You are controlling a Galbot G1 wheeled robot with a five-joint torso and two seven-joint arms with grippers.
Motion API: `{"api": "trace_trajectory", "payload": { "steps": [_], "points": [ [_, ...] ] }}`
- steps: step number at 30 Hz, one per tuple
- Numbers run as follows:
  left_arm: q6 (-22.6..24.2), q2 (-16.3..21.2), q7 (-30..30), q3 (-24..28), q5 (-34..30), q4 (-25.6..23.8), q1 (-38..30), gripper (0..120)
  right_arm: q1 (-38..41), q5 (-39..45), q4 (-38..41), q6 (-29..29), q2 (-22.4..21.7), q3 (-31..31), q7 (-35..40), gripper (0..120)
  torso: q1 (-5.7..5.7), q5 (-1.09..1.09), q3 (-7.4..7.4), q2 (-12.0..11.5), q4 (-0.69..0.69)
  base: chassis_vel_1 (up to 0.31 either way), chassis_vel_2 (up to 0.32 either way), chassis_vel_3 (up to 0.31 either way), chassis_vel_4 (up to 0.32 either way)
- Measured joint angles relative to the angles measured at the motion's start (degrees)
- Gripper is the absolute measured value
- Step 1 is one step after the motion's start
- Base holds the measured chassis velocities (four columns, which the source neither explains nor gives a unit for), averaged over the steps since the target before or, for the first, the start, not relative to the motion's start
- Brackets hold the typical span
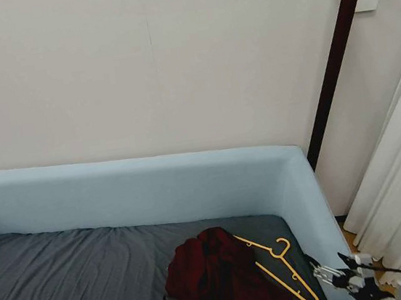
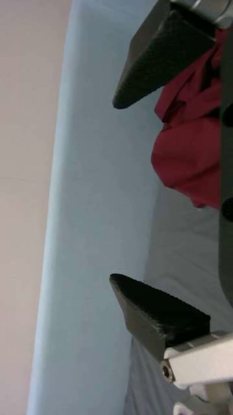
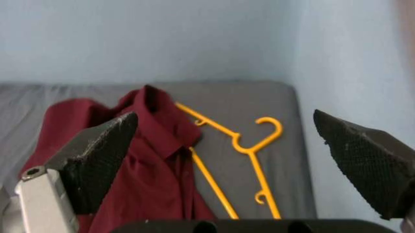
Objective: Pick up the clothes from the sofa and hang them on the clothes hanger.
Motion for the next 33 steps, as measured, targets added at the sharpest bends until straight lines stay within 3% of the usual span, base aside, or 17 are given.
{"api": "trace_trajectory", "payload": {
  "steps": [6,9,14,17,19,25,33],
  "points": [
    [-0.22,-2.17,-0.1,0.05,2.43,0.05,0.46,100,14.52,0.76,-5.32,-5.28,-3.21,-16.96,0.76,100,0.0,0.02,0.0,0.0,0.02,0.0,0.0,0.0,0.0],
    [-0.39,-2.99,-0.22,0.04,4.08,-0.08,0.93,100,22.87,-1.18,-11.49,-6.32,-2.26,-26.78,1.06,100,0.0,0.04,0.0,0.0,-0.03,0.0,0.0,0.0,0.0],
    [-0.93,-3.84,-0.41,-0.19,4.71,-0.24,1.62,100,29.02,-3.22,-18.75,-6.46,0.53,-34.88,1.1,100,0.0,0.07,0.0,0.0,-0.07,0.0,0.0,0.0,0.0],
    [-1.18,-4.05,-0.56,-0.35,4.72,-0.3,1.95,100,30.85,-3.27,-21.14,-6.65,1.91,-37.22,1.12,100,0.0,0.06,0.0,0.0,-0.08,0.0,0.0,0.0,0.0],
    [-1.31,-4.16,-0.81,-0.55,4.71,0.08,2.62,100,33.09,-3.35,-24.07,-6.89,3.63,-39.67,1.21,100,0.0,0.1,-0.01,0.0,0.04,0.0,0.0,0.0,0.0],
    [-1.38,-4.41,-0.8,-0.84,4.72,-0.11,3.03,100,37.14,-3.04,-30.53,-6.99,6.93,-42.93,1.36,100,0.0,0.02,0.0,0.0,0.01,0.0,0.0,0.0,0.0],
    [-1.35,-3.79,-0.67,-1.11,4.53,-1.37,3.89,100,39.0,-2.73,-33.89,-6.93,7.98,-43.53,0.94,100,0.0,-0.09,-0.01,0.0,-0.01,0.0,0.0,0.0,0.0]
  ]
}}
